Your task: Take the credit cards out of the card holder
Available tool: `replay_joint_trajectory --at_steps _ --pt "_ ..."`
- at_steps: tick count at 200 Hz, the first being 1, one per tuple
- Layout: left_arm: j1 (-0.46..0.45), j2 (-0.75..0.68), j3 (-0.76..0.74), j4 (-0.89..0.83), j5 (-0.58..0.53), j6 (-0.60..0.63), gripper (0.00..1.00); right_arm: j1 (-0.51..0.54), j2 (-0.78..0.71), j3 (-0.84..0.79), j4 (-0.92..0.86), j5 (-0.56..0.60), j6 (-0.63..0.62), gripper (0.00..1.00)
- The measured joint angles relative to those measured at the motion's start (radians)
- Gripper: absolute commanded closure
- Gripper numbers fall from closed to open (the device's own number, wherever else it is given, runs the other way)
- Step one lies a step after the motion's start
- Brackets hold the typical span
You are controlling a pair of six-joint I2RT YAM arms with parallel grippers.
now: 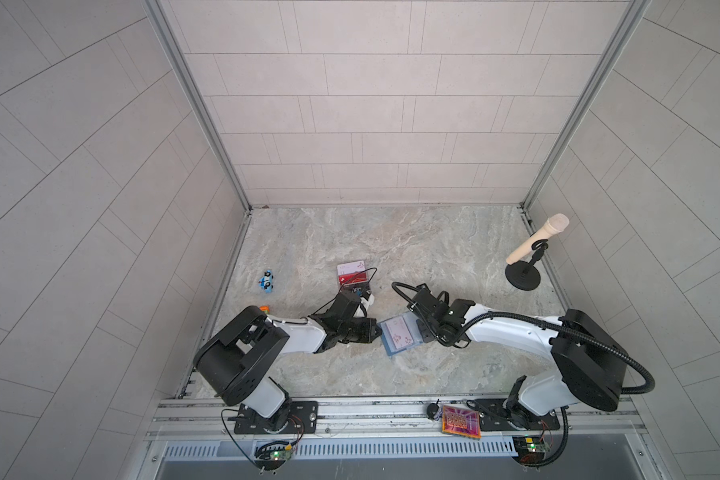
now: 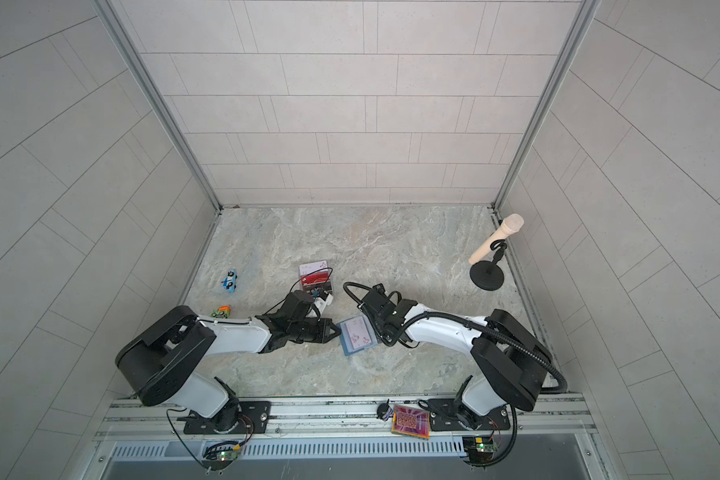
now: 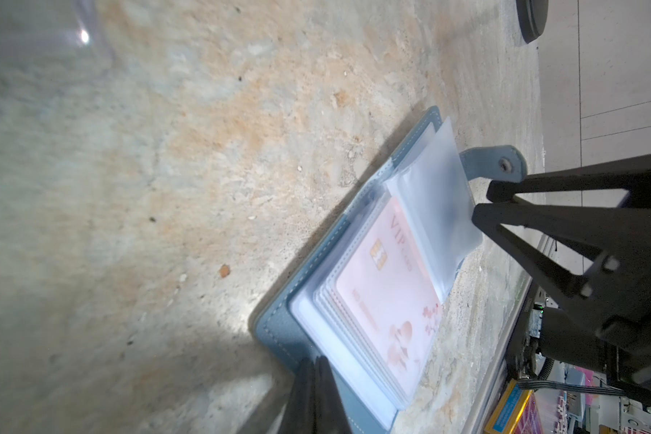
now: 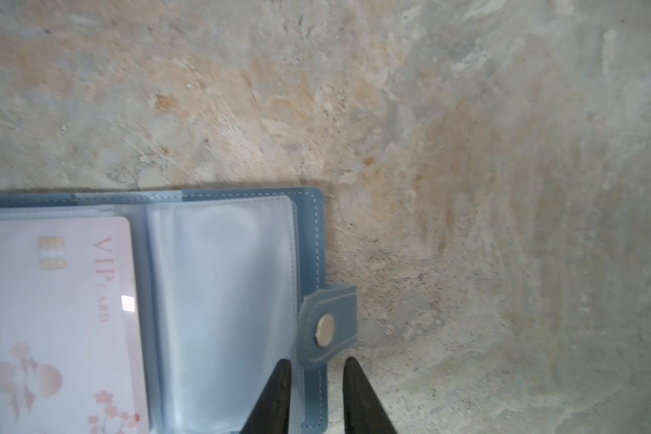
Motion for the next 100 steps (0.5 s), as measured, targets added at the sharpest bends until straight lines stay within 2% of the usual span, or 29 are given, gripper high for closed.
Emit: replay_joint_trajectory --at_steps 25,42,67,100 --pt "0.0 -0.001 0.013 -0.027 0.0 0.001 0.96 0.0 -0.04 0.0 -0.04 0.024 -0.017 0.68" --pt "0.0 -0.006 0.018 -0.044 -0.005 0.001 0.95 -0.002 -0.084 0.001 -0.053 0.006 -0.04 0.61" --pt "-0.003 -0.022 0.019 -0.071 -0.013 0.0 0.95 -0.011 -0.139 0.009 -0.047 -0.106 -0.077 0.53" --pt "-0.021 -0.045 0.04 -0.108 -0.025 0.0 0.95 -0.021 -0.158 0.011 -0.029 -0.237 -0.105 0.51"
